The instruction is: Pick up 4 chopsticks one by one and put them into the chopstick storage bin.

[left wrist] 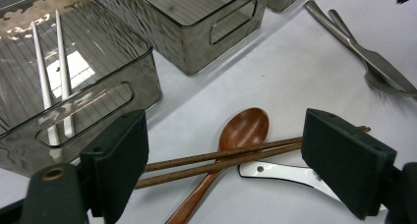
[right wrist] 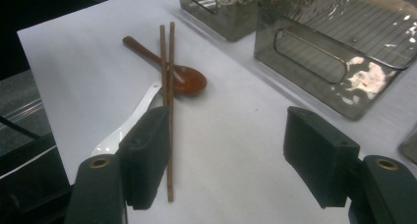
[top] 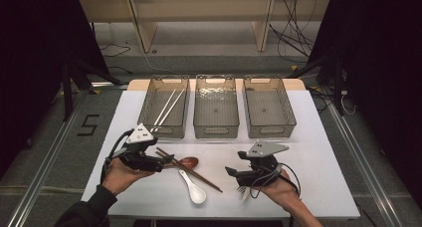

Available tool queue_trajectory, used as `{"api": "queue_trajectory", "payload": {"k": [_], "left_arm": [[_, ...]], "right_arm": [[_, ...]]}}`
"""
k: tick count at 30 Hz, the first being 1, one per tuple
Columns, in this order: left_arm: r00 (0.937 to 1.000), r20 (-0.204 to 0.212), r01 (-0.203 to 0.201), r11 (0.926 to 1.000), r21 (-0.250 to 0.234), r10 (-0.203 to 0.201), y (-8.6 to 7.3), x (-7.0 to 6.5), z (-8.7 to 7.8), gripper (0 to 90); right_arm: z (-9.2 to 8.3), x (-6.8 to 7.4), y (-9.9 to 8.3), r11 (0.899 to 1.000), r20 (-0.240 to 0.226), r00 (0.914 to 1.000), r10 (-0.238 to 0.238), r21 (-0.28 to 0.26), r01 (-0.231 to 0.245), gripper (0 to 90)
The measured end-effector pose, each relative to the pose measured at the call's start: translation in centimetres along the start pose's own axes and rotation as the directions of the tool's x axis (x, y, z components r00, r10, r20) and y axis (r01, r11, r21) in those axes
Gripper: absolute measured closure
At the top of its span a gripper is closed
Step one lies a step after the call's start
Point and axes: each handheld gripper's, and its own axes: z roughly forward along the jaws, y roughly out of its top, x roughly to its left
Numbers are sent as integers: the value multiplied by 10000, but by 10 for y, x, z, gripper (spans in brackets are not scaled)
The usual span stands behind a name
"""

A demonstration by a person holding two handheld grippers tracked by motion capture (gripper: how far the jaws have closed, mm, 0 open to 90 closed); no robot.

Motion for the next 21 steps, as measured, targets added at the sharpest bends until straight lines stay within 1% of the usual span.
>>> {"api": "queue_trajectory", "payload": {"k": [1, 4, 8, 10, 12, 16, 21], "left_arm": [[10000, 45, 31, 10000, -9, -31, -1, 0, -1, 177], [9998, 14, 209, 9997, -100, -209, -4, 0, -3, 177], [9997, -41, 221, 9997, -108, -222, -7, -1, -6, 167], [9993, -12, 378, 9991, -211, -378, -9, 0, -7, 164], [9992, -111, 384, 9990, -216, -386, -11, 0, -8, 162], [9986, -220, 483, 9984, -299, -489, -13, 0, -10, 161], [9984, -274, 486, 9981, -377, -497, -14, -1, -12, 159]], "right_arm": [[2, 0, 0, 10000, -45, 10000, -28, 42, 29, 361], [7, 1, 2, 9998, -204, 9997, -92, 174, 96, 380], [15, 5, 3, 9986, -518, 9983, -264, 446, 287, 405], [19, 7, 4, 9974, -676, 9971, -353, 604, 394, 417], [23, 8, 6, 9962, -770, 9962, -396, 744, 453, 429], [32, 10, 7, 9922, -934, 9946, -463, 1108, 566, 458], [42, 12, 7, 9849, -1086, 9930, -455, 1613, 628, 506]]}}
